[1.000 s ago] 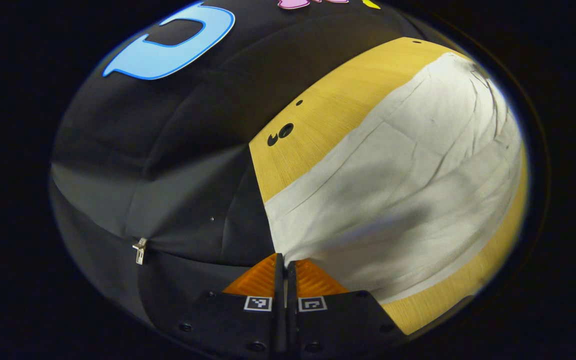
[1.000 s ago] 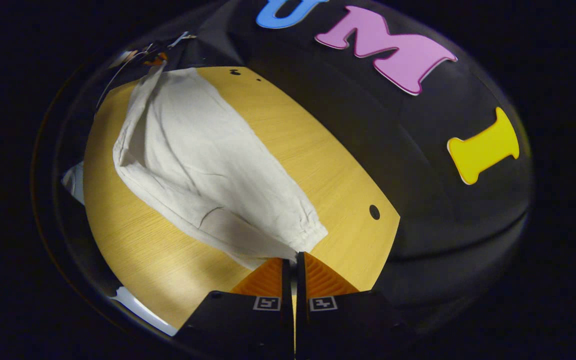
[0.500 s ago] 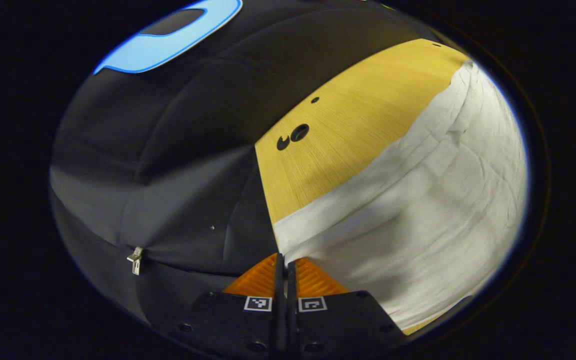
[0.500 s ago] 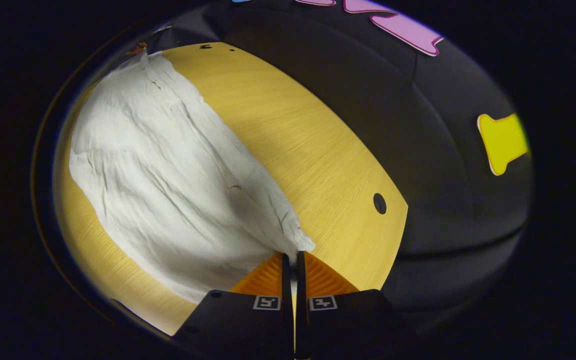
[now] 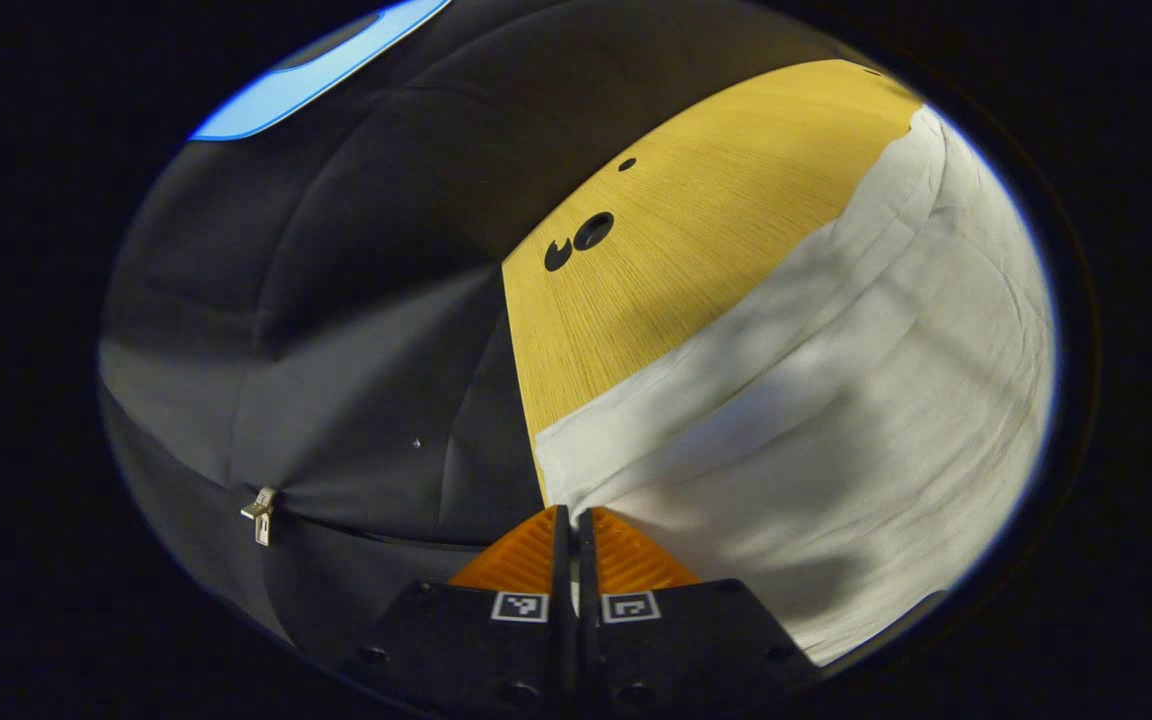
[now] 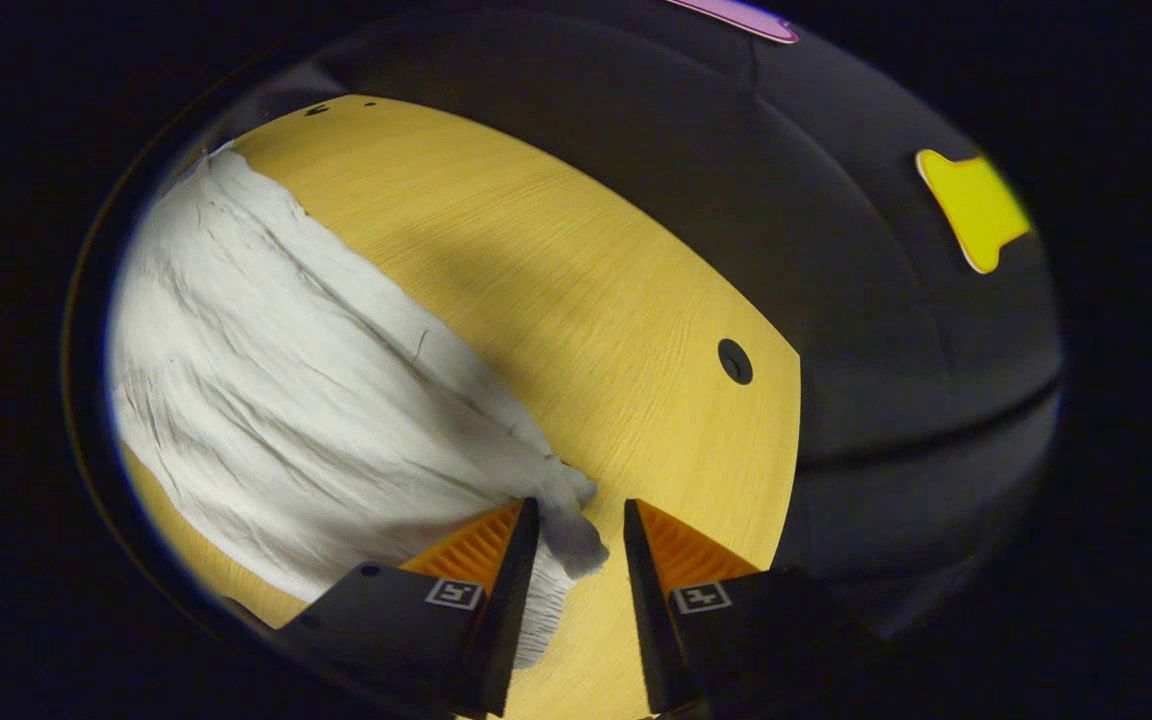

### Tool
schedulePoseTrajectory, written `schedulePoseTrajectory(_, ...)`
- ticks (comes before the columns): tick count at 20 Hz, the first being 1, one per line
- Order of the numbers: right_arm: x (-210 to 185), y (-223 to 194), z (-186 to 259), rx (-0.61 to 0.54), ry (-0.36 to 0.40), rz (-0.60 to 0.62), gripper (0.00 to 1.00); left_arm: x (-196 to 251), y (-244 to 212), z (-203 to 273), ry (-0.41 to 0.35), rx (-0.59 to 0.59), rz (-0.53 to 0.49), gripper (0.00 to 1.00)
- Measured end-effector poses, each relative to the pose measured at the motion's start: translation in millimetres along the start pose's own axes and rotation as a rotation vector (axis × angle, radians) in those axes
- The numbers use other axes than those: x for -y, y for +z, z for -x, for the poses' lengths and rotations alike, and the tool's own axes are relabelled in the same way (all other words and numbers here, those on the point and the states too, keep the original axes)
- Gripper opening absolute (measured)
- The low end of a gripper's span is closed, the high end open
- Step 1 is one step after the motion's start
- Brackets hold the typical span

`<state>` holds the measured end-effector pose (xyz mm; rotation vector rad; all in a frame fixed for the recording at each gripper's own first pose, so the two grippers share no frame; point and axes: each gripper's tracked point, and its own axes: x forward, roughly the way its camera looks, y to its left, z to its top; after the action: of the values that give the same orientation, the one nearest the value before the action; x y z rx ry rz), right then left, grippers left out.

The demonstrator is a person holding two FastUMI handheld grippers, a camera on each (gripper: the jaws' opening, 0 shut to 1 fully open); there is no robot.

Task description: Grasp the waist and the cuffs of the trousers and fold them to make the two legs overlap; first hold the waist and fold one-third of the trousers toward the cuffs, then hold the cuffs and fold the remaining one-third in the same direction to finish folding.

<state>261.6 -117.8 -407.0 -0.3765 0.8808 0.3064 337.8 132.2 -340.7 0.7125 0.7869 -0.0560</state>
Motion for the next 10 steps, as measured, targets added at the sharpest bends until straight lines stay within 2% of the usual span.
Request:
schedulePoseTrajectory(1, 3.2, -2.8, 2.3, 0.009, 0.006, -0.007, 0.64, -0.7, -0.3, 1.9, 0.003, 0.004, 0.013, 0.07)
schedulePoseTrajectory(2, 4.3, -5.0, 6.8, 0.018, 0.021, -0.016, 0.71, -2.7, -4.6, 6.6, 0.005, 0.000, 0.024, 0.29)
schedulePoseTrajectory(3, 9.1, -9.7, 14.8, 0.027, 0.022, -0.029, 0.79, -4.6, -11.4, 11.7, -0.007, -0.008, 0.045, 0.41)
schedulePoseTrajectory(4, 13.6, -12.8, 19.8, 0.033, 0.015, -0.037, 0.79, -7.4, -15.0, 15.2, -0.005, -0.013, 0.052, 0.56)
schedulePoseTrajectory(5, 19.2, -16.4, 25.9, 0.038, 0.006, -0.058, 0.81, -11.3, -18.7, 20.3, -0.002, -0.015, 0.060, 0.58)
schedulePoseTrajectory(7, 21.0, -19.5, 44.4, 0.058, 0.008, -0.165, 0.83, -13.5, -23.8, 34.6, -0.012, -0.014, 0.091, 0.70)
schedulePoseTrajectory(9, 18.2, -20.3, 70.0, 0.088, 0.017, -0.344, 0.83, -12.0, -32.8, 55.1, -0.032, -0.027, 0.128, 0.74)
schedulePoseTrajectory(10, 11.1, -25.3, 91.9, 0.102, 0.022, -0.499, 0.83, -10.7, -45.5, 74.8, -0.040, -0.057, 0.153, 0.80)
